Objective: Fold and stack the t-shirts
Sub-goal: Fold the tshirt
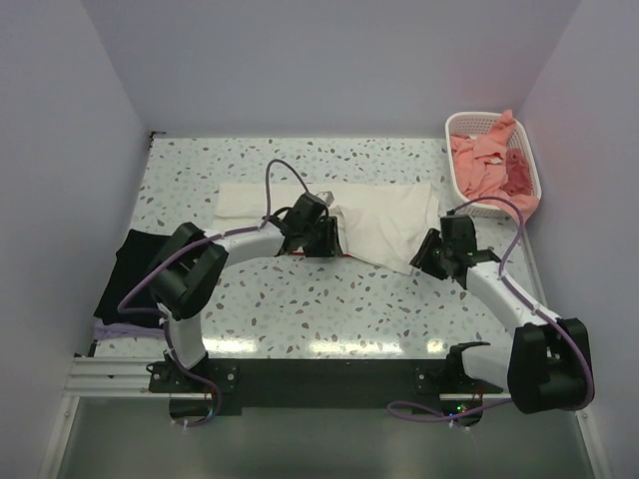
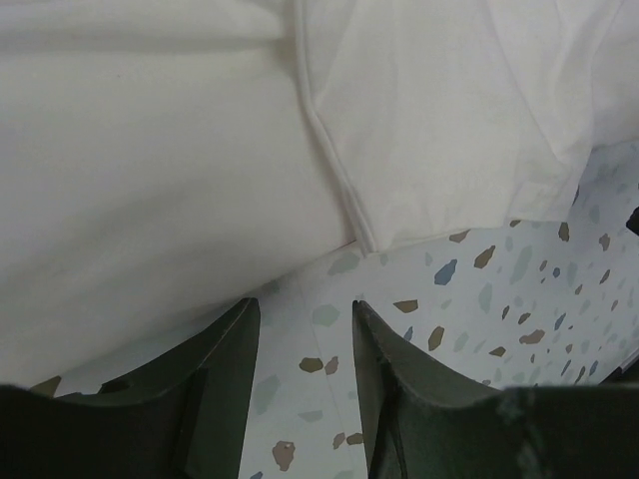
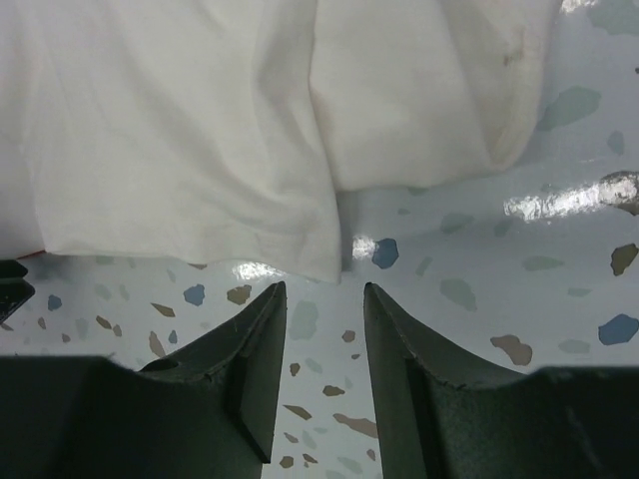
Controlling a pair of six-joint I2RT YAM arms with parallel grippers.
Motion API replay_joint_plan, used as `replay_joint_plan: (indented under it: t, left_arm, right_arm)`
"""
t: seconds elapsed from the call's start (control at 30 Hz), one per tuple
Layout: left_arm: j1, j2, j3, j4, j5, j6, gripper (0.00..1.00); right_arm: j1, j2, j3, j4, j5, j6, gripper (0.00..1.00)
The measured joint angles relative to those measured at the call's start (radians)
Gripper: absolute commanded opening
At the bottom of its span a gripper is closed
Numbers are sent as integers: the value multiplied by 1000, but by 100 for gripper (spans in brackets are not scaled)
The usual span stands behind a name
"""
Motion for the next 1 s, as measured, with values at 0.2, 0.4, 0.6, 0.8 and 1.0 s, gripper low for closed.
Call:
replay_joint_plan:
  t: [0.2,0.4,0.6,0.8,1.0]
  left_arm:
    - [-45,42,26,25,11,-2,48]
    - [-62,43,29,51,18,-5,48]
    - [-62,53,44,69,18,-6,50]
    - [-62,79,69,75,17,-13,50]
    - [-62,134,105,77,14,-15,42]
  right_arm:
    - [0,-26,-70,24,-9,38,42]
    - [0,-26,-154,82,-30,82,42]
    - [-1,-18,-182,177,-33,118,41]
    - [-1,-1,-192,237,-33,135,41]
    - [-1,24,-193,278,-32,142,37]
